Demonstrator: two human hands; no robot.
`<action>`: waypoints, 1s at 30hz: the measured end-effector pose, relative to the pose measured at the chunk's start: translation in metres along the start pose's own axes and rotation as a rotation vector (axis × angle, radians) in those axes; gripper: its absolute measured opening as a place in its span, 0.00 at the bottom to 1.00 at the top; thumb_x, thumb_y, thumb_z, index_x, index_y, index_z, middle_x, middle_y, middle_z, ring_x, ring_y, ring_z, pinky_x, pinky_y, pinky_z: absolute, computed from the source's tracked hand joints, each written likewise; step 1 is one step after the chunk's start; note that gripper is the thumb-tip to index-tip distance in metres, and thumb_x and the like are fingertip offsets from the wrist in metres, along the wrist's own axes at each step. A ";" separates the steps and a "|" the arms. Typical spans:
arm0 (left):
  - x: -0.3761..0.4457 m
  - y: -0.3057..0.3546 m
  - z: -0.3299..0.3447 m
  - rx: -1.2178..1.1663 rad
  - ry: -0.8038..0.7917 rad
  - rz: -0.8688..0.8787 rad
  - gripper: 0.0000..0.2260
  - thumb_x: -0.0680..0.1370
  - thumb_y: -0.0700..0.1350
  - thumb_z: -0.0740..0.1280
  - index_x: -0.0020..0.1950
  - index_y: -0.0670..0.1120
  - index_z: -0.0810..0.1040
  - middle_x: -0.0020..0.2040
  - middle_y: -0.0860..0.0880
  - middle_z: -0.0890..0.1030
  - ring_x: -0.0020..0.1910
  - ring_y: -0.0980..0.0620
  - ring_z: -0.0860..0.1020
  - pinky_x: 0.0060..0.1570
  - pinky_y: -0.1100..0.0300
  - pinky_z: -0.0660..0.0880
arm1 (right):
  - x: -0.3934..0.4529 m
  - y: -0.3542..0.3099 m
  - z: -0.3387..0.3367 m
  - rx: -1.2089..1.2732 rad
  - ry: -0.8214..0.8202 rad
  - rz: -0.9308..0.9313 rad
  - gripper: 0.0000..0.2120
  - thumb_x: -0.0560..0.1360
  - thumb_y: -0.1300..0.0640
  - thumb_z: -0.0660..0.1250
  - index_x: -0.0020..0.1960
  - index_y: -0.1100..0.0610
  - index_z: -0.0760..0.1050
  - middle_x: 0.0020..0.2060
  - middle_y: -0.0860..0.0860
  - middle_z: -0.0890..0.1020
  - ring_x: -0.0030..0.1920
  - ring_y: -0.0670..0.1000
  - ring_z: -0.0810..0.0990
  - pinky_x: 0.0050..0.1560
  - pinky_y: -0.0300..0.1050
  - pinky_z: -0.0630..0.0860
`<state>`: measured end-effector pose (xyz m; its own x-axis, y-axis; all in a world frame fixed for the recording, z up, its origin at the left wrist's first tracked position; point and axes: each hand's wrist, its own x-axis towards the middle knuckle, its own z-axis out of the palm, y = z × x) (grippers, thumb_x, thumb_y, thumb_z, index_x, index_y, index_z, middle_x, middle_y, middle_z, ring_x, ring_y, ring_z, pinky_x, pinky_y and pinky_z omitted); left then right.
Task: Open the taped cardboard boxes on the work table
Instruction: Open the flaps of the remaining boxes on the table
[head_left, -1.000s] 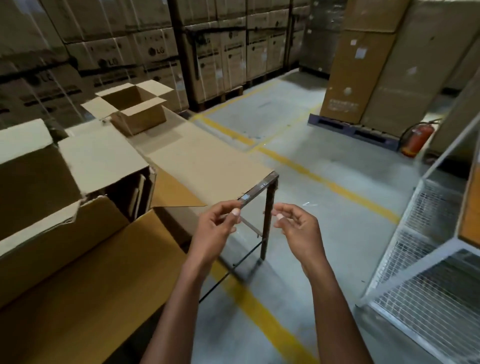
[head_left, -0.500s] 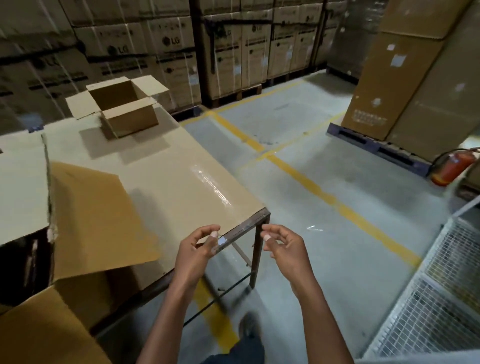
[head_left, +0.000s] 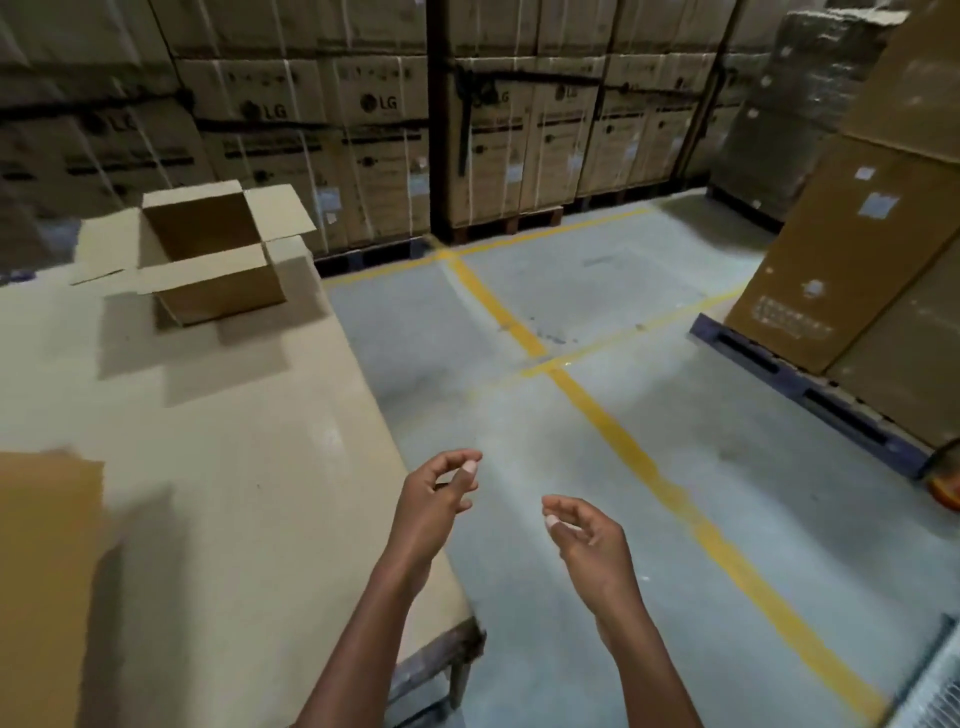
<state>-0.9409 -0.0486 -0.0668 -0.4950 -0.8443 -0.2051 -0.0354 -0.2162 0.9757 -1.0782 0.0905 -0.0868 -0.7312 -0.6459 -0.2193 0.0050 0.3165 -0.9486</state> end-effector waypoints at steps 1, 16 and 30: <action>0.013 -0.002 0.004 0.000 0.035 -0.013 0.07 0.81 0.47 0.68 0.55 0.53 0.85 0.54 0.53 0.85 0.53 0.52 0.84 0.51 0.57 0.81 | 0.022 -0.002 -0.002 -0.006 -0.018 -0.001 0.11 0.78 0.63 0.70 0.50 0.47 0.84 0.46 0.41 0.87 0.48 0.42 0.84 0.49 0.40 0.77; 0.148 -0.001 0.091 -0.197 0.769 0.035 0.07 0.81 0.40 0.67 0.54 0.45 0.85 0.49 0.44 0.86 0.47 0.50 0.84 0.49 0.53 0.79 | 0.312 -0.088 0.021 -0.127 -0.633 -0.182 0.10 0.78 0.61 0.70 0.50 0.47 0.84 0.45 0.40 0.86 0.48 0.45 0.85 0.49 0.41 0.79; 0.349 0.016 0.025 -0.295 1.015 0.026 0.07 0.82 0.38 0.66 0.56 0.43 0.83 0.56 0.43 0.85 0.43 0.49 0.83 0.45 0.55 0.78 | 0.490 -0.152 0.162 -0.157 -0.883 -0.235 0.10 0.78 0.61 0.70 0.50 0.47 0.84 0.44 0.38 0.86 0.45 0.40 0.84 0.45 0.37 0.77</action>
<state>-1.1354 -0.3345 -0.1204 0.4699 -0.8353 -0.2855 0.2445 -0.1877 0.9513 -1.3266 -0.3865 -0.0868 0.0834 -0.9800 -0.1808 -0.2166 0.1593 -0.9632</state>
